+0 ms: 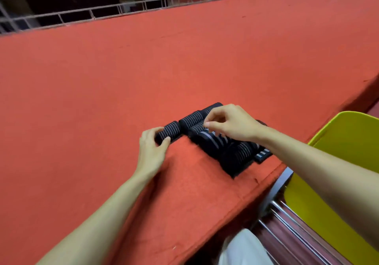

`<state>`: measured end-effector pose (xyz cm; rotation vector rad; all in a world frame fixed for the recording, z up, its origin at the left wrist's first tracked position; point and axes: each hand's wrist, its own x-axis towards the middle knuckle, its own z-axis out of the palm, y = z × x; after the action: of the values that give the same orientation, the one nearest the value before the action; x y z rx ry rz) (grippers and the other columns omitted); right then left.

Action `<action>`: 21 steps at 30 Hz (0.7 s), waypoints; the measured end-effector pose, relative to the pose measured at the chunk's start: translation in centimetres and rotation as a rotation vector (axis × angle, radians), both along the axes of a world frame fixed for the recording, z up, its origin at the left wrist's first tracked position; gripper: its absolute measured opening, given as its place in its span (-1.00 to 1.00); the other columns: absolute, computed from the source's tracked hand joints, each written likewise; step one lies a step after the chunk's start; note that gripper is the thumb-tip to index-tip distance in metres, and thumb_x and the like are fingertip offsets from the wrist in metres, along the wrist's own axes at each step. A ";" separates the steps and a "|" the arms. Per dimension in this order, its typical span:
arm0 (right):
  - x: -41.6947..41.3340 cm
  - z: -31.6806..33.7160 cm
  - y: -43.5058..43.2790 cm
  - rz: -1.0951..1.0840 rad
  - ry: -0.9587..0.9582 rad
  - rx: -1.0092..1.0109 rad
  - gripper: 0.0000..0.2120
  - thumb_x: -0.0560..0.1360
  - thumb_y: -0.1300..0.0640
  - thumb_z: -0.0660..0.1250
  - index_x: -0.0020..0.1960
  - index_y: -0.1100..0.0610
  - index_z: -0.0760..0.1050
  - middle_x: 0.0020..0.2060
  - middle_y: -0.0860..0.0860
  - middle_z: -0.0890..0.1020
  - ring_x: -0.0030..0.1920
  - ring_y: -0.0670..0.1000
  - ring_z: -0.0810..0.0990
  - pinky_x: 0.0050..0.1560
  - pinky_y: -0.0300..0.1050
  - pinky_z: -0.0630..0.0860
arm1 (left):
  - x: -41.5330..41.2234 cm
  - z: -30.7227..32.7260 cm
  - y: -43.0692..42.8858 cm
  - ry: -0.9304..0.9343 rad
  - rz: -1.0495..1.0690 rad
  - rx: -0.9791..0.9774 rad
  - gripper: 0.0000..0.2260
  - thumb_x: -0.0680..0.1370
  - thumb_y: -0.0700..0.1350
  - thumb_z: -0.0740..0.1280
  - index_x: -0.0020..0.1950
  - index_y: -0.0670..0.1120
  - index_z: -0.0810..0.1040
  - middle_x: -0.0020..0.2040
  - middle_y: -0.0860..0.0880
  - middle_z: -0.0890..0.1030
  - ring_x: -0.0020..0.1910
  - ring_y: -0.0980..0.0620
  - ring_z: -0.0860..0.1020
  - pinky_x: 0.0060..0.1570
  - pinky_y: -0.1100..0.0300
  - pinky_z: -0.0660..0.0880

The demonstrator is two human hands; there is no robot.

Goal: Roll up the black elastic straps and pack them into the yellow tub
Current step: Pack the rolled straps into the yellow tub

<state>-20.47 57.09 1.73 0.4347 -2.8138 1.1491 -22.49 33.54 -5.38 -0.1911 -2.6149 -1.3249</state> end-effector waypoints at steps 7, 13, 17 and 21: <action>-2.6 -0.8 0.6 0.061 -0.059 -0.048 -0.90 0.54 0.19 0.36 -0.14 0.05 0.58 -0.36 -0.05 0.65 -0.39 -0.10 0.60 -0.34 -0.30 0.48 | -6.2 -3.1 -0.5 -0.063 -0.022 -0.190 -0.59 0.52 -0.07 0.41 0.35 -0.10 0.45 0.25 -0.11 0.51 0.28 -0.12 0.40 0.27 0.11 0.28; -2.1 0.8 2.1 0.053 -0.038 0.111 -0.93 0.53 0.12 0.37 -0.13 0.06 0.58 -0.34 -0.05 0.65 -0.35 -0.12 0.59 -0.27 -0.31 0.47 | -5.2 -2.8 -1.9 -0.043 0.039 -0.229 -0.56 0.48 -0.06 0.45 0.32 -0.14 0.50 0.19 -0.16 0.56 0.23 -0.14 0.48 0.23 0.07 0.37; -0.9 1.6 3.1 0.116 -0.059 0.470 -0.86 0.49 0.01 0.42 -0.21 -0.01 0.51 -0.35 -0.14 0.57 -0.27 -0.08 0.51 -0.24 -0.25 0.38 | -1.5 -1.9 -2.7 -0.044 0.128 -0.038 -0.65 0.48 -0.06 0.45 0.24 -0.11 0.57 0.08 -0.10 0.62 0.08 -0.07 0.56 0.12 0.12 0.45; 0.4 1.0 3.1 0.227 -0.175 0.780 -0.78 0.41 0.01 0.49 0.00 0.03 0.55 -0.14 -0.08 0.61 -0.08 -0.01 0.55 -0.08 -0.19 0.45 | 3.1 -1.6 -1.0 -0.056 0.123 0.198 -0.75 0.50 -0.09 0.44 0.16 -0.07 0.55 -0.08 0.05 0.61 -0.14 0.10 0.54 -0.14 0.32 0.42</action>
<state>-20.05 60.17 2.72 0.7327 -3.3431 0.0385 -19.40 32.54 -7.01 0.0371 -2.4733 -1.5537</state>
